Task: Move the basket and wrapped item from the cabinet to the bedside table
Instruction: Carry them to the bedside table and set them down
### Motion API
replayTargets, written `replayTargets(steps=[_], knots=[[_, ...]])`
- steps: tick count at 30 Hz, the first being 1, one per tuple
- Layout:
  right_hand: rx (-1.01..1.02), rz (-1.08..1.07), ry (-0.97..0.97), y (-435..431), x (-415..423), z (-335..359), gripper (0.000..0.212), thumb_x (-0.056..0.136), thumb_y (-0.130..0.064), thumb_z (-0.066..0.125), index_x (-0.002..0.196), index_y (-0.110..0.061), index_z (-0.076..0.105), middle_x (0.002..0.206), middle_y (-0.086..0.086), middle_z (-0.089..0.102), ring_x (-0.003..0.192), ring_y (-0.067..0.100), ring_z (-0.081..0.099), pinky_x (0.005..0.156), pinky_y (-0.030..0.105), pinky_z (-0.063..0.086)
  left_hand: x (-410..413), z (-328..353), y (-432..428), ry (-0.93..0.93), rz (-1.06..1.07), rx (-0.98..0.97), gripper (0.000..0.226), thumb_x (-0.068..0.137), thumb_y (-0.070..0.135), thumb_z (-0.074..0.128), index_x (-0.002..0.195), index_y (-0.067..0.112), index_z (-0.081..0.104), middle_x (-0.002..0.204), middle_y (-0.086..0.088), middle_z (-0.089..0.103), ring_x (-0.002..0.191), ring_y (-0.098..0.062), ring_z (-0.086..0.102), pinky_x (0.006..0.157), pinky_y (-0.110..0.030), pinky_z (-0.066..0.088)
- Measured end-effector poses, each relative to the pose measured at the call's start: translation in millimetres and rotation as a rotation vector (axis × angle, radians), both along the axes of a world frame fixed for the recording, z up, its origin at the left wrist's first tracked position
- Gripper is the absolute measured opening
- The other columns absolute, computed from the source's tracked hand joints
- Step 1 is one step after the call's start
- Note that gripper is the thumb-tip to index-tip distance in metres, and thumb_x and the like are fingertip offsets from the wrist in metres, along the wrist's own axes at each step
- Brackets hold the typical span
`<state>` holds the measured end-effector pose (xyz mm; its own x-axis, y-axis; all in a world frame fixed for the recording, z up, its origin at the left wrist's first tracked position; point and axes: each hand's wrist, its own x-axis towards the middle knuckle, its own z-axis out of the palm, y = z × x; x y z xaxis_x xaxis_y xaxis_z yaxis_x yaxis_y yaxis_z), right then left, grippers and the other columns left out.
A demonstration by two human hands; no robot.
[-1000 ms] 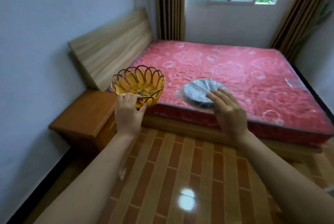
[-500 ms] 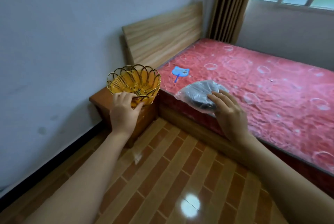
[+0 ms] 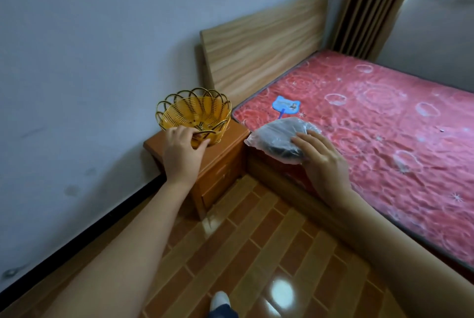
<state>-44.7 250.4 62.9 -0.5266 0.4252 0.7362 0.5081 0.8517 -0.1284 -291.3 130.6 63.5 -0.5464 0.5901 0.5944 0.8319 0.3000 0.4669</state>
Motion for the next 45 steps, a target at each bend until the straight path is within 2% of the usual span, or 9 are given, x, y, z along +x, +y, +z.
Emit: replayTargets(steps=[2, 5, 9, 15, 21, 27, 36, 40, 45], knots=[[-0.007, -0.001, -0.01, 21.7, -23.1, -1.8, 0.043, 0.094, -0.029, 0.033, 0.104, -0.004, 0.067, 0.105, 0.014, 0.068, 0.104, 0.034, 0.061, 0.073, 0.044, 0.055, -21.9, -0.5, 23.3, 0.005, 0.003, -0.012, 0.027, 0.072, 0.019, 0.075, 0.088, 0.001, 0.063, 0.088, -0.014, 0.062, 0.09, -0.032, 0.052, 0.067, -0.036, 0.043], [-0.032, 0.021, -0.028, 55.0, -54.4, -3.5, 0.054, 0.097, -0.038, 0.025, 0.106, -0.004, 0.066, 0.108, 0.015, 0.067, 0.105, 0.036, 0.06, 0.077, 0.045, 0.053, -51.4, -1.6, 54.2, -0.002, 0.004, -0.025, 0.027, 0.074, 0.02, 0.074, 0.09, 0.001, 0.063, 0.089, -0.014, 0.062, 0.092, -0.032, 0.052, 0.07, -0.038, 0.045], [-0.023, 0.006, -0.055, 99.9, -92.9, -11.3, 0.035, 0.088, -0.019, 0.04, 0.104, -0.003, 0.067, 0.104, 0.015, 0.069, 0.102, 0.035, 0.062, 0.072, 0.044, 0.057, -88.4, -10.2, 89.3, -0.011, 0.022, -0.037, 0.026, 0.072, 0.019, 0.075, 0.086, 0.001, 0.063, 0.086, -0.014, 0.062, 0.089, -0.032, 0.052, 0.07, -0.04, 0.046], [-0.034, 0.105, -0.064, 182.2, -148.8, -30.4, 0.031, 0.088, -0.014, 0.043, 0.106, -0.005, 0.067, 0.107, 0.014, 0.068, 0.105, 0.034, 0.061, 0.08, 0.044, 0.055, -135.0, -24.5, 140.9, -0.019, 0.118, -0.041, 0.026, 0.071, 0.019, 0.076, 0.085, 0.001, 0.063, 0.083, -0.014, 0.063, 0.087, -0.032, 0.051, 0.068, -0.041, 0.046], [-0.033, 0.277, -0.091, 279.1, -212.3, -45.2, 0.03, 0.085, -0.008, 0.045, 0.103, -0.006, 0.068, 0.104, 0.011, 0.069, 0.102, 0.031, 0.063, 0.077, 0.036, 0.052, -164.9, -40.0, 199.4, -0.077, 0.293, -0.055, 0.026, 0.072, 0.017, 0.075, 0.087, -0.001, 0.063, 0.085, -0.015, 0.062, 0.09, -0.033, 0.051, 0.07, -0.044, 0.046], [-0.041, 0.486, -0.179, 360.3, -274.4, -59.2, 0.031, 0.083, -0.006, 0.045, 0.104, -0.004, 0.067, 0.105, 0.014, 0.069, 0.102, 0.033, 0.062, 0.076, 0.037, 0.053, -190.7, -50.8, 251.6, -0.122, 0.457, -0.08, 0.024, 0.071, 0.018, 0.076, 0.083, 0.001, 0.064, 0.084, -0.012, 0.063, 0.091, -0.032, 0.051, 0.071, -0.043, 0.047], [-0.092, 0.66, -0.273, 397.1, -353.0, -106.5, 0.03, 0.076, 0.004, 0.056, 0.104, -0.003, 0.066, 0.103, 0.016, 0.069, 0.101, 0.034, 0.062, 0.069, 0.039, 0.056, -230.6, -91.2, 287.9, -0.134, 0.58, -0.14, 0.022, 0.07, 0.017, 0.076, 0.079, 0.002, 0.062, 0.083, -0.012, 0.062, 0.088, -0.032, 0.053, 0.064, -0.034, 0.043], [-0.15, 0.662, -0.303, 399.5, -383.3, -130.6, 0.033, 0.079, -0.002, 0.046, 0.104, -0.005, 0.067, 0.104, 0.014, 0.069, 0.101, 0.033, 0.062, 0.067, 0.039, 0.057, -254.9, -117.5, 295.2, -0.181, 0.613, -0.177, 0.022, 0.07, 0.019, 0.076, 0.077, 0.005, 0.062, 0.082, -0.01, 0.063, 0.086, -0.031, 0.053, 0.06, -0.038, 0.046], [-0.225, 0.646, -0.349, 407.3, -411.0, -165.3, 0.04, 0.067, 0.011, 0.07, 0.104, -0.005, 0.067, 0.103, 0.015, 0.069, 0.101, 0.034, 0.063, 0.066, 0.041, 0.058, -281.8, -153.6, 305.3, -0.232, 0.611, -0.21, 0.022, 0.069, 0.018, 0.077, 0.076, 0.005, 0.061, 0.08, -0.011, 0.062, 0.08, -0.029, 0.055, 0.057, -0.036, 0.048]])
